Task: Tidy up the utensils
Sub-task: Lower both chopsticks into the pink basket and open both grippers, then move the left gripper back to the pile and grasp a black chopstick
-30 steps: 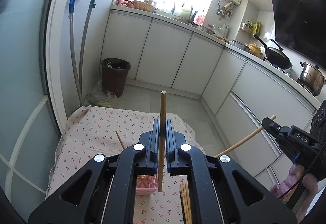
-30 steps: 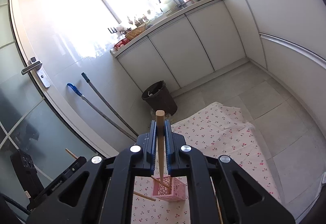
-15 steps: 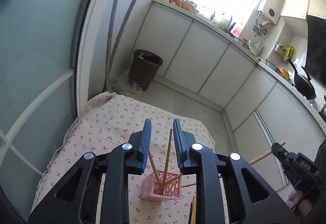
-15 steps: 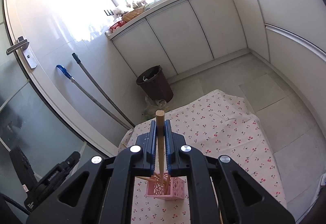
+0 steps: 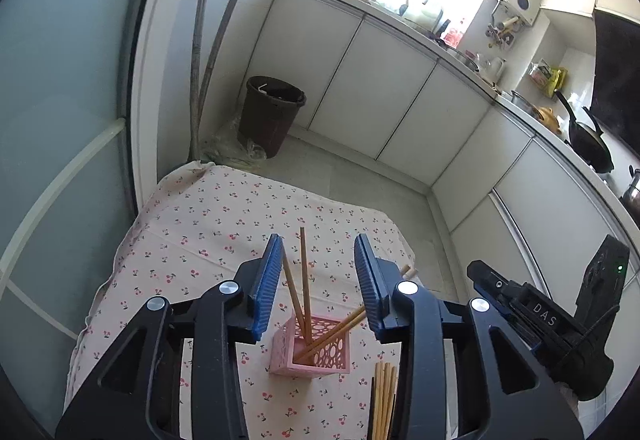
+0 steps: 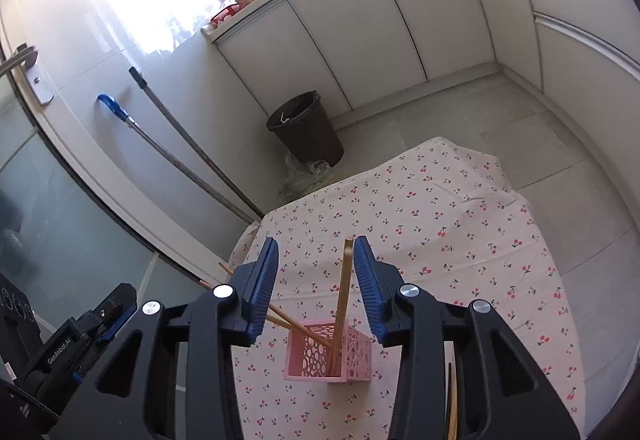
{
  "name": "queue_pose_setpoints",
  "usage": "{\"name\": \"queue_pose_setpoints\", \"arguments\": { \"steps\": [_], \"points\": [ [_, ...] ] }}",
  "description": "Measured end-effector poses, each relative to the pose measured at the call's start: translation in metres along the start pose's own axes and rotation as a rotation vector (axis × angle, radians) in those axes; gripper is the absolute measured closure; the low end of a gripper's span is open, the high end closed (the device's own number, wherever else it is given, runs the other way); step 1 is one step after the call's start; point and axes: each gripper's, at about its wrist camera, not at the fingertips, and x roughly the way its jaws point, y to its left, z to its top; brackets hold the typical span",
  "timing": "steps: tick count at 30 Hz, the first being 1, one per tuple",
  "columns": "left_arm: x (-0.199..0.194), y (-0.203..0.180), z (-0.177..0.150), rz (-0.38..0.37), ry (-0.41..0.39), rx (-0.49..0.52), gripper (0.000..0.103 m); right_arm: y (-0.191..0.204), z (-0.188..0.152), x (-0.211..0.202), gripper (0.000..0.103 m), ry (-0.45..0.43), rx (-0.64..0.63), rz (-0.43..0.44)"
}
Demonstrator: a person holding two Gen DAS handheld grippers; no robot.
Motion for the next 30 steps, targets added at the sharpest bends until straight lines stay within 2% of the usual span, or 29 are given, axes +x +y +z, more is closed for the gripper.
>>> {"name": "queue_pose_setpoints", "arguments": {
  "steps": [5,11,13,17,20,25,27,30],
  "points": [
    [-0.004,-0.011,-0.006,-0.014,0.005,0.027,0.055,0.015,-0.006,-0.028,0.053,-0.036,-0.079,-0.047],
    [-0.003,-0.023,-0.023,0.008,0.03,0.076,0.046,0.01,-0.024,-0.041,0.047,-0.013,-0.117,-0.117],
    [-0.003,-0.027,-0.029,0.008,0.039,0.088,0.043,0.006,-0.032,-0.043,0.042,-0.002,-0.126,-0.138],
    [-0.001,-0.036,-0.046,0.001,0.065,0.123,0.032,-0.006,-0.047,-0.05,0.038,0.014,-0.142,-0.198],
    [0.005,-0.041,-0.06,0.008,0.094,0.143,0.031,-0.018,-0.057,-0.054,0.035,0.033,-0.144,-0.241],
    [0.013,-0.048,-0.078,0.03,0.127,0.168,0.026,-0.045,-0.073,-0.065,0.024,0.053,-0.118,-0.314],
    [0.016,-0.051,-0.086,0.036,0.141,0.178,0.018,-0.057,-0.078,-0.071,0.019,0.056,-0.103,-0.334],
    [0.02,-0.054,-0.096,0.046,0.157,0.194,0.014,-0.074,-0.083,-0.079,0.013,0.058,-0.081,-0.359]
  ]
}}
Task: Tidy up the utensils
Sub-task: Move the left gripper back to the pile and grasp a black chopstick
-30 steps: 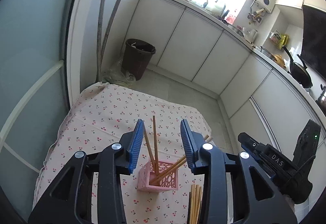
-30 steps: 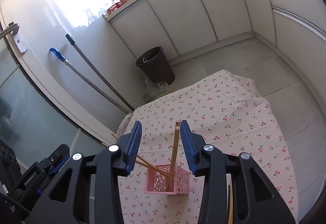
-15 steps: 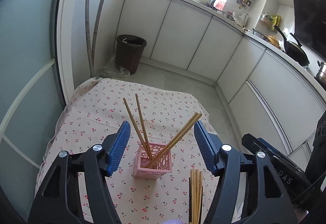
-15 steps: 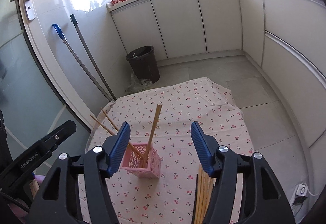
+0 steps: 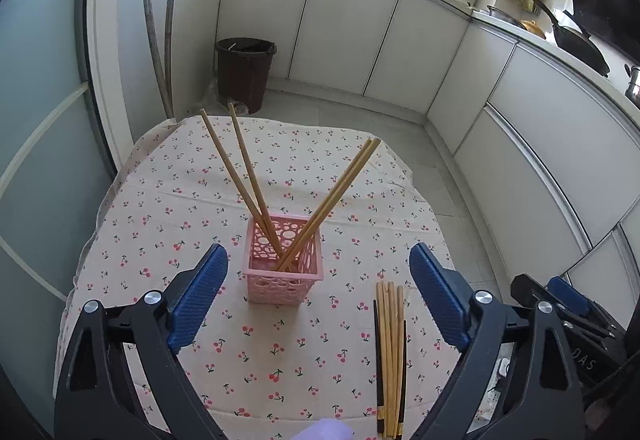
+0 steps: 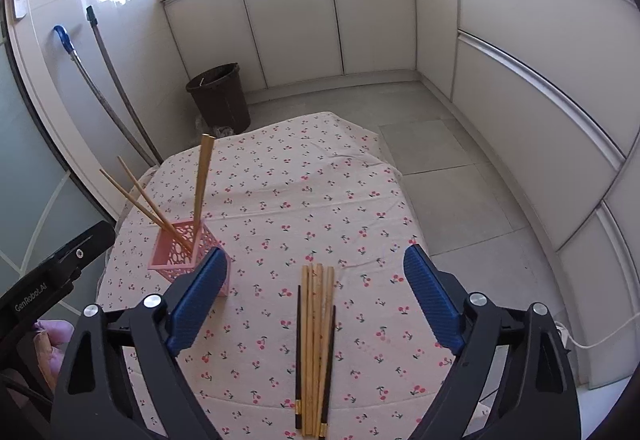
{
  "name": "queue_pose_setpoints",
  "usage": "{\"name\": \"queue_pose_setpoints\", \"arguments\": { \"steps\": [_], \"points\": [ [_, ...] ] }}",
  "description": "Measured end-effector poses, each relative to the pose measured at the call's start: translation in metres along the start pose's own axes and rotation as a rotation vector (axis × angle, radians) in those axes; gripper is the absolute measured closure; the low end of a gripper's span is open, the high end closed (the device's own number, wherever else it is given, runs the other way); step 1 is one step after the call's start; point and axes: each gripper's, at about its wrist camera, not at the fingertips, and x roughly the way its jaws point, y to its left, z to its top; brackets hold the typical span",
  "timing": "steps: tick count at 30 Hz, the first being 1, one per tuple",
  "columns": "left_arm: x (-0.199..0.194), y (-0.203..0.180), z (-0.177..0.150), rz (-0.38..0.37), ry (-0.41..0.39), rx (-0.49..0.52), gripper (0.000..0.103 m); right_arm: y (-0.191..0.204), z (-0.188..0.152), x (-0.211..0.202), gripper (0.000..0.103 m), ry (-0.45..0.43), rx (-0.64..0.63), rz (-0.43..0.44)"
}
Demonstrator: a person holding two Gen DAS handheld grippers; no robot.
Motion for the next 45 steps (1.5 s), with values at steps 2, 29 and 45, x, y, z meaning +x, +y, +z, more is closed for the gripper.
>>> {"name": "queue_pose_setpoints", "arguments": {
  "steps": [2,29,45],
  "points": [
    [0.005,-0.005,-0.006,0.004,0.014,0.016,0.013,-0.012,-0.005,0.0,0.011,0.01,0.016,-0.012],
    [0.131,-0.033,-0.091,0.01,0.531,0.019,0.007,-0.101,-0.051,0.048,0.007,0.313,0.402,0.099],
    [0.166,-0.053,-0.094,0.175,0.461,0.021,0.012,-0.116,-0.051,0.055,0.007,0.348,0.512,0.187]
  ]
}}
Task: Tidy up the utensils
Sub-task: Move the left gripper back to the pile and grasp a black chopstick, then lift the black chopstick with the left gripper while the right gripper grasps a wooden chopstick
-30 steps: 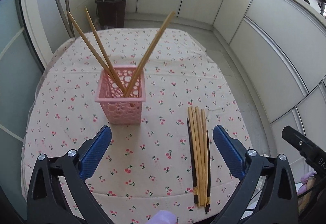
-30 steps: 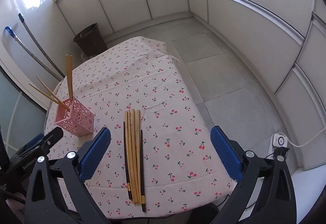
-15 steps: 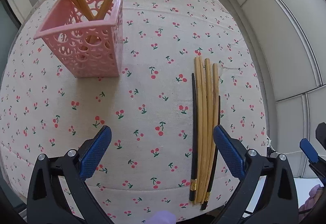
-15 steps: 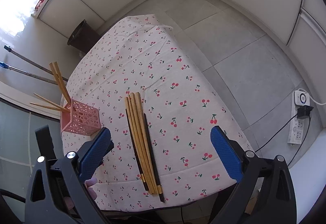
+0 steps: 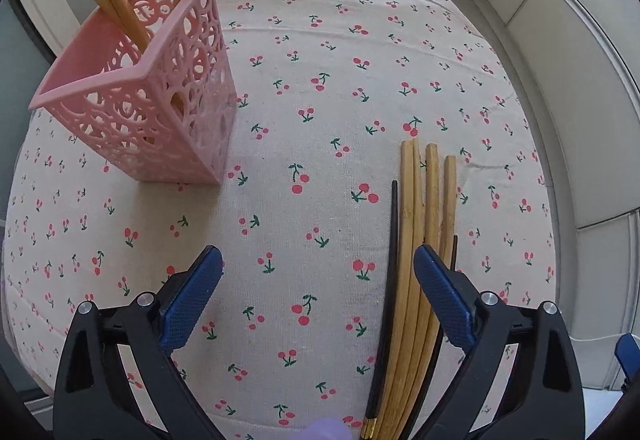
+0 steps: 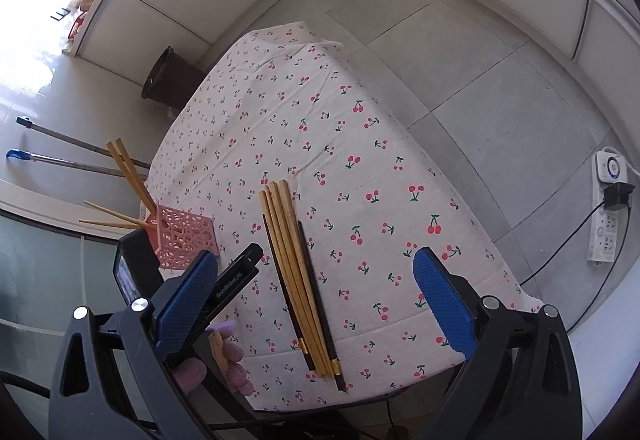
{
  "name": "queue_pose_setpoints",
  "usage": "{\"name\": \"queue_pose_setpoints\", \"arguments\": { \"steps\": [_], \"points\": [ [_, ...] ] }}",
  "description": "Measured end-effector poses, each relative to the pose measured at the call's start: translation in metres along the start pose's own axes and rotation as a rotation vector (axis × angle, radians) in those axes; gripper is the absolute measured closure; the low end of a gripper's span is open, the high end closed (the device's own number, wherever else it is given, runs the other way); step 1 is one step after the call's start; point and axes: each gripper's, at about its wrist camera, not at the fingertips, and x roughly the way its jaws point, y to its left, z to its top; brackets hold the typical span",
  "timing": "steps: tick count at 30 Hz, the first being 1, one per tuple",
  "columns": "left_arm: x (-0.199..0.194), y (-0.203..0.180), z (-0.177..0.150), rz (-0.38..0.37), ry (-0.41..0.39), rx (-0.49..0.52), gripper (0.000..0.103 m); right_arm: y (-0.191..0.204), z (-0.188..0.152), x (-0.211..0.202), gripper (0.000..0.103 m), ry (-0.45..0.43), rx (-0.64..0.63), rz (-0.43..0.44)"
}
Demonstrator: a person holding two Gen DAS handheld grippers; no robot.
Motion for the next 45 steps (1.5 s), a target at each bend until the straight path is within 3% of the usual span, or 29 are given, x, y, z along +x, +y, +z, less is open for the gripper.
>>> {"name": "queue_pose_setpoints", "arguments": {
  "steps": [6,10,19,31,33,34,45],
  "points": [
    [0.015,-0.001,0.005,0.052,0.009,-0.012,0.014,-0.004,0.002,0.001,0.007,0.012,0.02,0.02],
    [0.023,0.0,0.01,0.048,0.018,-0.02,0.014,-0.004,0.003,0.002,0.007,0.017,0.023,0.027],
    [0.035,-0.024,0.022,0.02,0.009,0.062,0.033,-0.014,0.005,0.004,0.007,0.025,0.072,0.04],
    [0.039,-0.058,0.021,0.048,-0.063,0.23,0.077,-0.022,0.006,0.012,0.007,0.05,0.125,0.053],
    [0.041,-0.062,0.02,0.037,-0.062,0.236,0.095,-0.023,0.006,0.015,0.007,0.055,0.127,0.05],
    [0.041,-0.063,0.02,0.038,-0.061,0.239,0.097,-0.023,0.006,0.016,0.007,0.058,0.128,0.045],
    [0.027,-0.049,-0.003,0.032,-0.101,0.301,0.1,-0.026,0.004,0.038,0.007,0.101,0.125,-0.007]
  ]
}}
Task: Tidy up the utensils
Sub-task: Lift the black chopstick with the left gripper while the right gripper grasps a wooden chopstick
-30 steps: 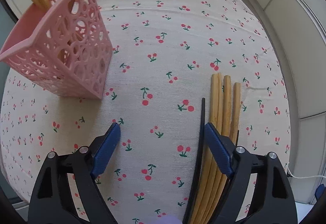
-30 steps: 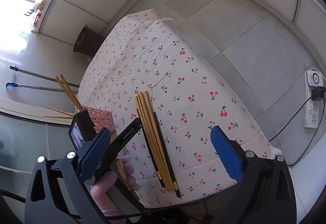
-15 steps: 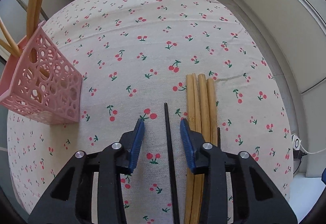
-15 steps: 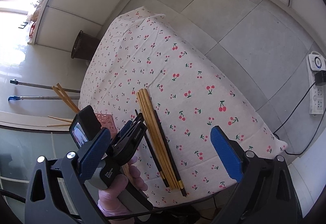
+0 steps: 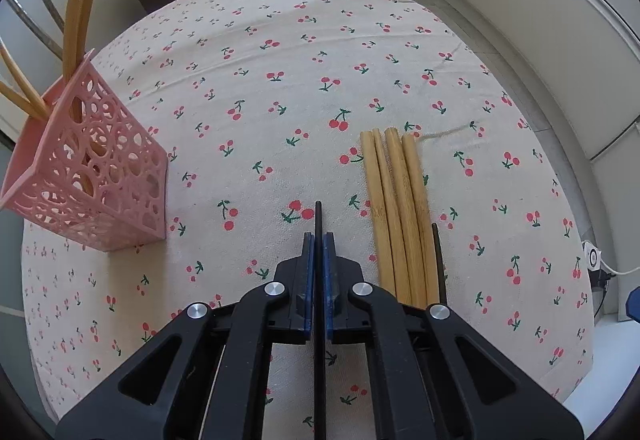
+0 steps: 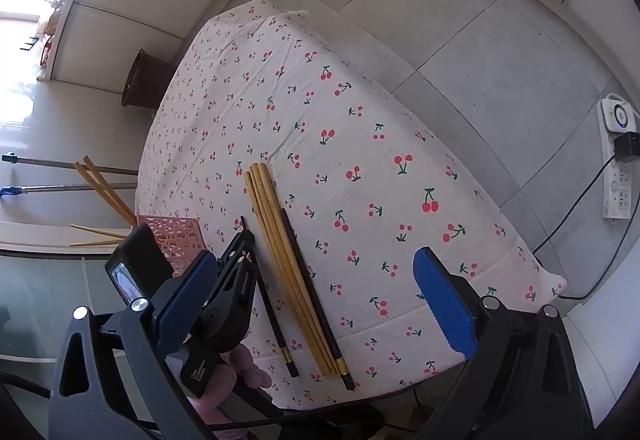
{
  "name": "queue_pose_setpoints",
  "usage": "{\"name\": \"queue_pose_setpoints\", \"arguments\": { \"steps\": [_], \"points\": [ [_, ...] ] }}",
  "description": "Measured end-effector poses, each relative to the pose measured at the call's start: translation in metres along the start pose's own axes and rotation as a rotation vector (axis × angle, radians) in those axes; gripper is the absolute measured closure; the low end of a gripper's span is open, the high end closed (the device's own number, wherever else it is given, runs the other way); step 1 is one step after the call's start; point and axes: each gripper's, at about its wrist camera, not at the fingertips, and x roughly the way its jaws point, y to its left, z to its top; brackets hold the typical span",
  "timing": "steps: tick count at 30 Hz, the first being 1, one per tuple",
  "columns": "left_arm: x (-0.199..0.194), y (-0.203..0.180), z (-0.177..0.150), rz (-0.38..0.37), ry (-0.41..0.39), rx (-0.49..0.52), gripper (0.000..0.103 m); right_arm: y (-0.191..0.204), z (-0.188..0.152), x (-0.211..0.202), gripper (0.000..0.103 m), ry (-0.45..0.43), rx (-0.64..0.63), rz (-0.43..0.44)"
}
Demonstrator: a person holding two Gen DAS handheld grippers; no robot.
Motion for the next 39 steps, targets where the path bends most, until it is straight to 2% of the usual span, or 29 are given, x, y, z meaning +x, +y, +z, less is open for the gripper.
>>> {"name": "queue_pose_setpoints", "arguments": {
  "steps": [8,14,17,21,24,25,28,39],
  "points": [
    [-0.023,0.033,-0.012,-0.02,-0.017,-0.045,0.1,0.002,0.001,0.024,0.007,0.031,-0.028,-0.075],
    [-0.07,0.065,-0.028,-0.002,-0.098,-0.062,0.1,0.011,-0.001,0.048,0.007,0.024,-0.103,-0.179],
    [-0.095,0.08,-0.032,-0.005,-0.146,-0.08,0.1,0.012,-0.003,0.059,0.008,0.027,-0.109,-0.19],
    [-0.125,0.099,-0.043,-0.042,-0.194,-0.126,0.1,0.022,-0.001,0.069,0.016,0.022,-0.128,-0.172],
    [-0.136,0.106,-0.049,-0.07,-0.212,-0.148,0.1,0.033,-0.001,0.081,0.035,0.027,-0.169,-0.202],
    [-0.139,0.106,-0.05,-0.078,-0.216,-0.146,0.1,0.037,-0.001,0.086,0.038,0.027,-0.19,-0.22],
    [-0.142,0.106,-0.05,-0.085,-0.227,-0.142,0.1,0.049,0.001,0.092,0.042,-0.016,-0.239,-0.268],
    [-0.14,0.121,-0.049,-0.099,-0.215,-0.17,0.099,0.069,-0.003,0.107,0.042,-0.068,-0.365,-0.397]
  ]
}}
